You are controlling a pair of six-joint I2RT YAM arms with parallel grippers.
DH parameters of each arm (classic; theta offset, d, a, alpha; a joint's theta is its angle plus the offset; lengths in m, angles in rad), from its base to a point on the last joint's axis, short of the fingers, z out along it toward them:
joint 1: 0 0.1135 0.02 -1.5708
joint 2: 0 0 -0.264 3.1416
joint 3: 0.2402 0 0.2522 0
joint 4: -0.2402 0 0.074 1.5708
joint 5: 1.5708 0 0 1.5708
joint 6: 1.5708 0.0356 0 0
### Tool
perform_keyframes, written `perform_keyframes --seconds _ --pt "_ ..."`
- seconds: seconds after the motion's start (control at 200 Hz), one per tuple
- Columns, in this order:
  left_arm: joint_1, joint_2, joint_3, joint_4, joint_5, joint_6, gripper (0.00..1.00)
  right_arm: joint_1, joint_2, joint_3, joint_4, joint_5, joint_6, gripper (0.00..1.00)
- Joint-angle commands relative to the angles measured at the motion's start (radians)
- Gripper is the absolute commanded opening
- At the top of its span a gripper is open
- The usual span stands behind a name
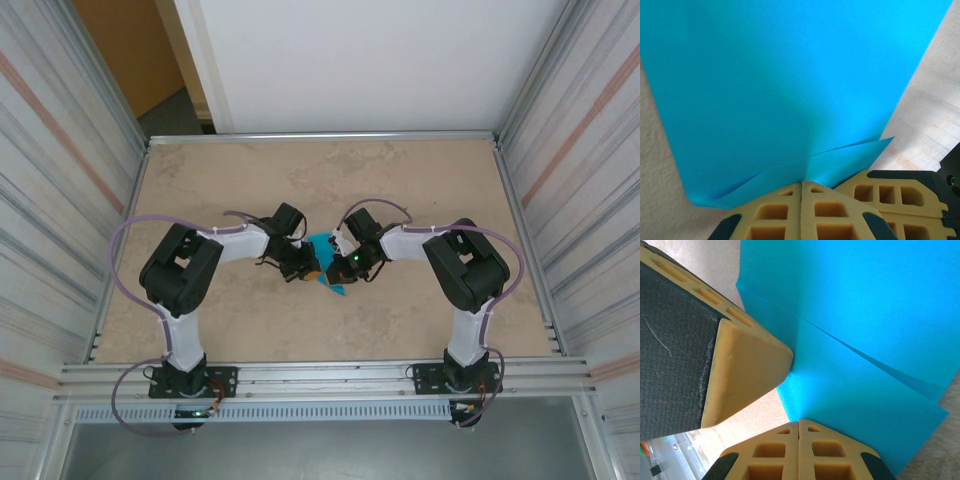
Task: Fold a paper plane with a square sheet of paper (pick it up from the middle)
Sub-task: Third fold the triangle at the center of the table.
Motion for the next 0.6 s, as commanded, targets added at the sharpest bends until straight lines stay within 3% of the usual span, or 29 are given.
perform_keyframes --seconds 0.0,0.291,0.591 --pt "0.007 0.098 -0.070 -0.106 -0.143 0.022 0.00 -0.011 -0.039 -0.042 -0.095 0.029 -0.032 0.04" --pt "0.009 0.105 -0.079 -0.094 -0.141 0.023 0.00 -0.022 -0.119 -0.127 -0.202 0.050 -0.043 0.05" --pt "0.009 0.100 -0.064 -0.086 -0.124 0.027 0.00 -0.045 -0.242 -0.178 -0.203 0.084 -0.018 0.05"
